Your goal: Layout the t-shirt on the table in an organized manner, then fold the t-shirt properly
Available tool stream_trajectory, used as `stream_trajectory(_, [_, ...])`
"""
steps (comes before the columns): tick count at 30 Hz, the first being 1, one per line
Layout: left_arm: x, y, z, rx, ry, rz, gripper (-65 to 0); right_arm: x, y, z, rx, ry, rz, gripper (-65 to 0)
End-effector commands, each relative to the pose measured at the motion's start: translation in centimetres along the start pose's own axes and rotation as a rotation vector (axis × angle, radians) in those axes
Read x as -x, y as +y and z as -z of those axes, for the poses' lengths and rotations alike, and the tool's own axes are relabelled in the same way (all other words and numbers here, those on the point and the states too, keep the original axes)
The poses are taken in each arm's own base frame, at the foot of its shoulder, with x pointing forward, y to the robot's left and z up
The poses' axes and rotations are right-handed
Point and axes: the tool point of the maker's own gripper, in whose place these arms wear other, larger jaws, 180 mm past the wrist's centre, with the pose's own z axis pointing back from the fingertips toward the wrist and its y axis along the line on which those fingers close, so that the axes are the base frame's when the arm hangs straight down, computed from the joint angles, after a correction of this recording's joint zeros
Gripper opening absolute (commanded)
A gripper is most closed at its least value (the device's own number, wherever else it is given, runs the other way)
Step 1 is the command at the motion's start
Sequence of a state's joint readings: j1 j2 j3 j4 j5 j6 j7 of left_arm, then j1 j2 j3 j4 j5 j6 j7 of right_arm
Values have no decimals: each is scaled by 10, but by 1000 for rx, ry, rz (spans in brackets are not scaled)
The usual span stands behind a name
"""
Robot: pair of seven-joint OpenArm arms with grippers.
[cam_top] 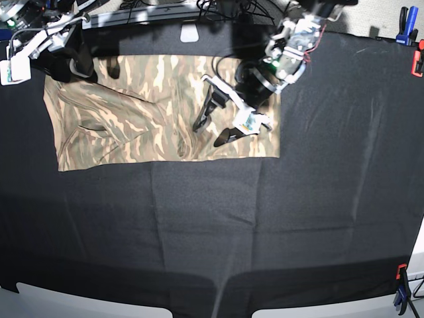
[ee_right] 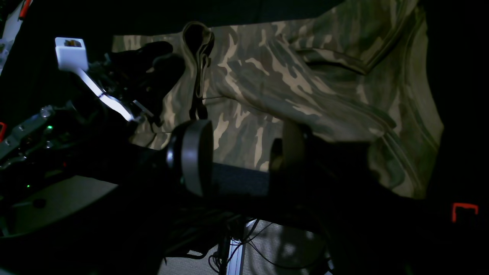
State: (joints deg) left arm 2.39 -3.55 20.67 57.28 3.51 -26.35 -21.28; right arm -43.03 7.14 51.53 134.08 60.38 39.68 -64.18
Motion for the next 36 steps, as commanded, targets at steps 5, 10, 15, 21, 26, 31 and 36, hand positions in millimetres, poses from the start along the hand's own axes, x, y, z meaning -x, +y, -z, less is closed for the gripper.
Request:
stream_trajectory(5, [15, -8, 2, 19, 79, 24, -332, -8, 4, -3, -14, -31, -18, -366])
stream_trajectory(10, [-4, -8, 7, 24, 52, 56, -332, -8, 4, -3, -14, -31, -19, -366])
stream_trajectory(15, [-45, -10, 14, 29, -4, 119, -332, -8, 4, -3, -14, -31, -19, -366])
stream_trajectory(21, [-119, -14, 15, 29, -173, 101, -332, -8, 4, -3, -14, -32, -18, -366])
stream_trajectory(26, [-145, -21, 14, 40, -151, 66, -332, -19, 6, -3, -23, -89, -14, -366])
stream_trajectory(31, [-149, -27, 11, 56, -60, 60, -332, -28, 11, -3, -54, -132, -5, -366])
stream_trajectory(36, [-158, -32, 10, 77, -83, 9, -332, -21, -24, 7, 118, -37, -98, -343])
